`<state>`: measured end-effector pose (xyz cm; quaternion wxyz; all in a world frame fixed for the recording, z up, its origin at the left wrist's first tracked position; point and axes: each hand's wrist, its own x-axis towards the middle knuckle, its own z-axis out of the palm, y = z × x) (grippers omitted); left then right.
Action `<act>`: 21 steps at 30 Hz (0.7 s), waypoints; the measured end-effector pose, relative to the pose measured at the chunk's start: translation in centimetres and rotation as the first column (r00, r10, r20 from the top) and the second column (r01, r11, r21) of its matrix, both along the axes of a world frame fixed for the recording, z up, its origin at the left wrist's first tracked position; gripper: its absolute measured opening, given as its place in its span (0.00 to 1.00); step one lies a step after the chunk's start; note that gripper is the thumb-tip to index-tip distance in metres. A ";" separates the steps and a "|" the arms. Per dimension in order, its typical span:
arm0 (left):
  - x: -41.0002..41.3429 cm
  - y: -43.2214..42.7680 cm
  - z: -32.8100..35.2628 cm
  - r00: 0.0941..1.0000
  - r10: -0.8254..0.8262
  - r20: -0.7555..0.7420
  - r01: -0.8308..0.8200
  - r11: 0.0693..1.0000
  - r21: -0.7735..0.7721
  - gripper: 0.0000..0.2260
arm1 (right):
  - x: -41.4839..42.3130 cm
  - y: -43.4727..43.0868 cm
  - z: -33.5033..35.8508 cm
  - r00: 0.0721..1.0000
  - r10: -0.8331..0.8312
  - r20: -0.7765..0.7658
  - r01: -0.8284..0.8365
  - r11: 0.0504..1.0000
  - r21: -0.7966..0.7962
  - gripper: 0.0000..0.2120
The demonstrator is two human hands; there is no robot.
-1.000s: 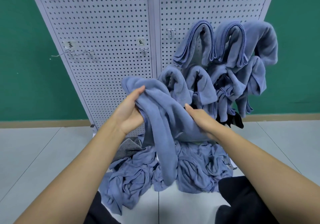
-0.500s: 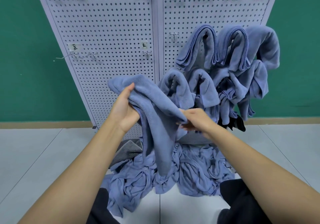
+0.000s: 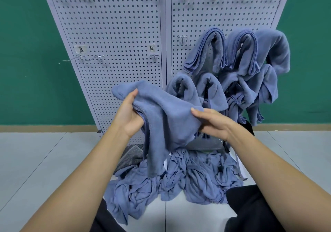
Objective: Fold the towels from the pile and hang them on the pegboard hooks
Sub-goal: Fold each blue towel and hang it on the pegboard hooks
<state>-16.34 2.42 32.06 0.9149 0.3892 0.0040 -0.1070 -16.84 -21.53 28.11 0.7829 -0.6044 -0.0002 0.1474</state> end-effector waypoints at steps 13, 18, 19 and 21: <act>2.6 3.1 2.7 0.984 0.177 -0.006 -0.151 0.859 0.490 0.05 | 1.6 -6.5 8.7 0.934 -0.336 0.125 0.345 0.936 -0.062 0.12; 2.2 3.2 6.8 0.987 0.159 0.021 -0.149 0.860 0.489 0.05 | 0.0 -6.9 12.8 0.876 -0.398 0.273 0.480 0.781 -0.399 0.10; 2.0 3.1 7.6 0.989 0.144 0.026 -0.138 0.865 0.482 0.06 | -0.2 -7.0 13.4 0.861 -0.410 0.299 0.503 0.771 -0.391 0.11; 1.8 2.8 8.9 0.992 0.125 0.036 -0.128 0.885 0.449 0.07 | -0.4 -7.0 14.4 0.843 -0.414 0.345 0.507 0.826 -0.248 0.10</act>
